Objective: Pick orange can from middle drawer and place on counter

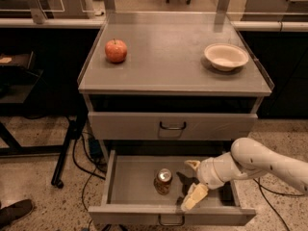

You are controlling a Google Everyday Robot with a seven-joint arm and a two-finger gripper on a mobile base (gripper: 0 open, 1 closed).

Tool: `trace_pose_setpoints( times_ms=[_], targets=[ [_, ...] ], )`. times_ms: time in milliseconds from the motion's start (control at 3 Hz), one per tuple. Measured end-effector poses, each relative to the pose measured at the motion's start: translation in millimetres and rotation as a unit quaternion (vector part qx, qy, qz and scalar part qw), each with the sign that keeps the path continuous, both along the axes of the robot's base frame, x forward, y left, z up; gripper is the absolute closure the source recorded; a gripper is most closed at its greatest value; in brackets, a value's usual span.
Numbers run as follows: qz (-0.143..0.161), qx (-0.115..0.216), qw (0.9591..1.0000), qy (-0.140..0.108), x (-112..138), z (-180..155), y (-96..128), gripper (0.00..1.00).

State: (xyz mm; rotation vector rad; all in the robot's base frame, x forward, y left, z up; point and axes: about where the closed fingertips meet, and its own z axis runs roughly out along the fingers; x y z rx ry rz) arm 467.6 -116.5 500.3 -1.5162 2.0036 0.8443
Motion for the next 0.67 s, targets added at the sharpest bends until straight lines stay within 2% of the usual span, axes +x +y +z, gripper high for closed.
trace_pose_setpoints(
  times_ms=[667],
  targets=[
    [-0.024, 0.021, 0.9989, -0.034, 35, -27, 14, 0.00]
  ],
)
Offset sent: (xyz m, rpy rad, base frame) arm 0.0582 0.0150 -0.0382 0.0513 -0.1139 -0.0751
